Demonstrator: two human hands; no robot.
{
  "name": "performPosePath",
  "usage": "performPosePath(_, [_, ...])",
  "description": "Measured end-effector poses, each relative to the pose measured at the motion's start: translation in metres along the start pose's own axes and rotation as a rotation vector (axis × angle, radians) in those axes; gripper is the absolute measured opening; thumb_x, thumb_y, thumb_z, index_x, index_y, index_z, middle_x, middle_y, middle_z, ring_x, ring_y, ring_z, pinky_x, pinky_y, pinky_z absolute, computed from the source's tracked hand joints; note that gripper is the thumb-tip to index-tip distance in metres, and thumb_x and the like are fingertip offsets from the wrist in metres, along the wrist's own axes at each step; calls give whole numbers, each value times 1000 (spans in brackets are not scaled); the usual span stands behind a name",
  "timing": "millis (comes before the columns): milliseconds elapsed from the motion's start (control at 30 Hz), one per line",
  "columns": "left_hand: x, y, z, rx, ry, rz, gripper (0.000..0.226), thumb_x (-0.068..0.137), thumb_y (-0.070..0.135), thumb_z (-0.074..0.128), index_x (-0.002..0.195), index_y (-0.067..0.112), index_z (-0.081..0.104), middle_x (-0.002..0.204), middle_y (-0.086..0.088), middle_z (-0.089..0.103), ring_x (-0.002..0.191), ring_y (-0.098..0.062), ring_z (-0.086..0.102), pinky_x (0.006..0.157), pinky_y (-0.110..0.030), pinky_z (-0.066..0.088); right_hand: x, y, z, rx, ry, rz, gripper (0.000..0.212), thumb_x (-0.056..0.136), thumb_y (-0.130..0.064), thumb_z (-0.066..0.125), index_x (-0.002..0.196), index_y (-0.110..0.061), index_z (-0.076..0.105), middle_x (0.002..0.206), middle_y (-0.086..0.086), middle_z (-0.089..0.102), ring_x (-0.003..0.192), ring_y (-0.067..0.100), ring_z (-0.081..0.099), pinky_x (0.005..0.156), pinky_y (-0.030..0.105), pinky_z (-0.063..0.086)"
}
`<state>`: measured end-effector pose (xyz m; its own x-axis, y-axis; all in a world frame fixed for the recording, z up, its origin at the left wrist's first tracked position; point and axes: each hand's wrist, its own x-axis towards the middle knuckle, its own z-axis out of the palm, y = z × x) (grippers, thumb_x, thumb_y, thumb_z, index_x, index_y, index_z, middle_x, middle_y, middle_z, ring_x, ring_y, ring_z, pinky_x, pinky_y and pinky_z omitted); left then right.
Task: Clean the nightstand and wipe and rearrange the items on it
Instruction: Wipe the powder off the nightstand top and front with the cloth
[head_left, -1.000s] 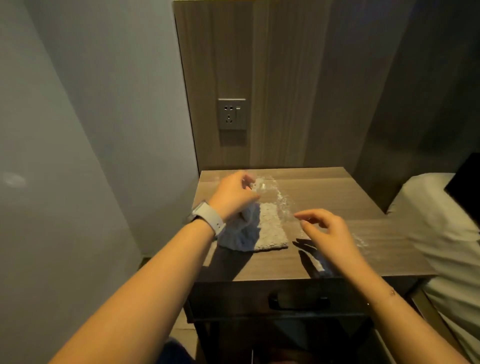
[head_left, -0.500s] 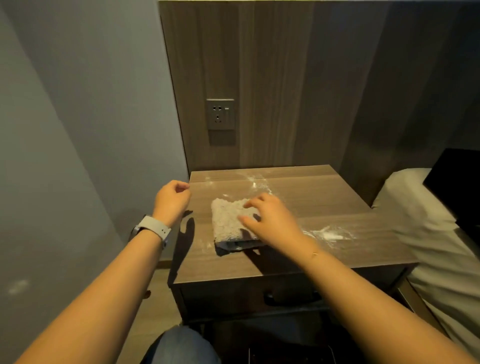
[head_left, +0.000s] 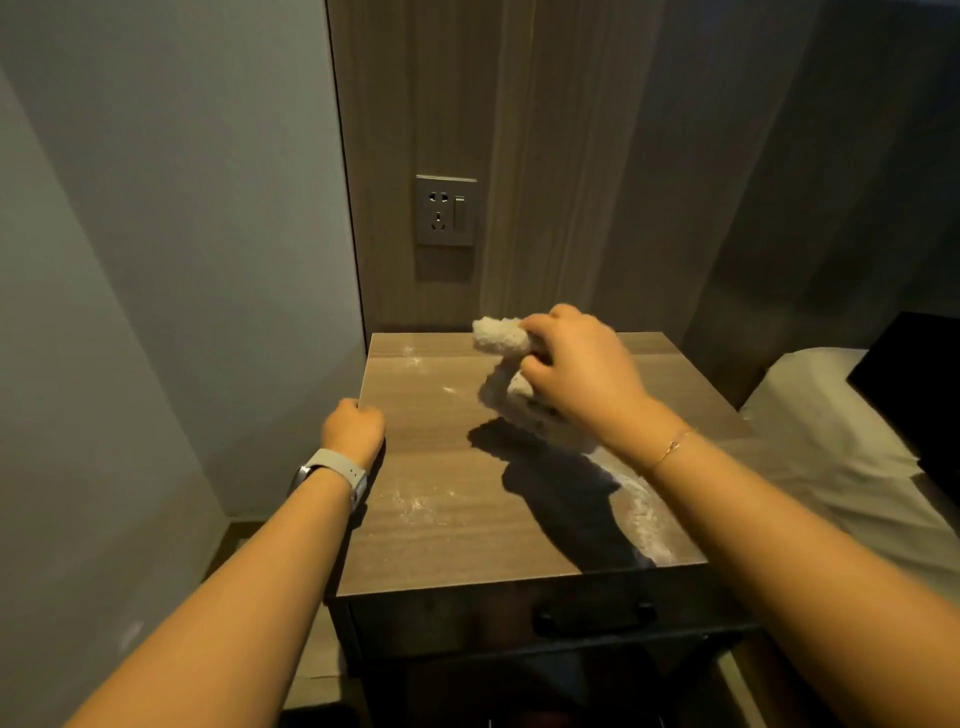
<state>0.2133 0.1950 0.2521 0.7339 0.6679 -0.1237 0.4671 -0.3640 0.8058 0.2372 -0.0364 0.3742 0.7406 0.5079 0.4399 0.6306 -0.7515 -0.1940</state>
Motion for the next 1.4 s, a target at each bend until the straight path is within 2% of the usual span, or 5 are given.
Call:
performPosePath(100, [2,-1,0,14,32,-34,27,91,4,36,69,3,51,74,-25,45,70,-36,43,60,-40,34,29,59,-19,-63,-49,152,24,85,-19,57,107,-18,66,94,4,59,85,25,55,68,32,40])
performPosePath(400, [22,8,16,251,-6,-120,43,103,16,20,134,-7,41,140,-28,41,125,-44,42,101,-46,35,40,207,66,-159,-362,558,44,93,-44,47,134,-29,51,139,13,45,122,40,41,102,48,36])
performPosePath(867, [39,15,13,362,-61,-68,39,100,2,20,126,-13,45,135,-32,43,121,-46,43,101,-47,36,46,157,51,520,-337,337,18,90,-10,59,103,-11,70,92,8,66,82,17,59,66,25,46])
performPosePath(1100, [45,14,21,438,5,-50,40,101,4,19,129,-8,45,137,-27,44,123,-43,44,102,-49,37,75,249,63,54,-238,738,27,91,-30,55,105,-10,66,100,13,66,86,28,61,77,39,50])
performPosePath(1400, [34,21,17,474,-6,-42,40,101,3,18,131,-10,42,138,-28,42,124,-44,43,102,-49,36,90,155,111,-89,-269,441,23,88,-18,52,102,-5,64,108,15,57,93,36,60,71,35,45])
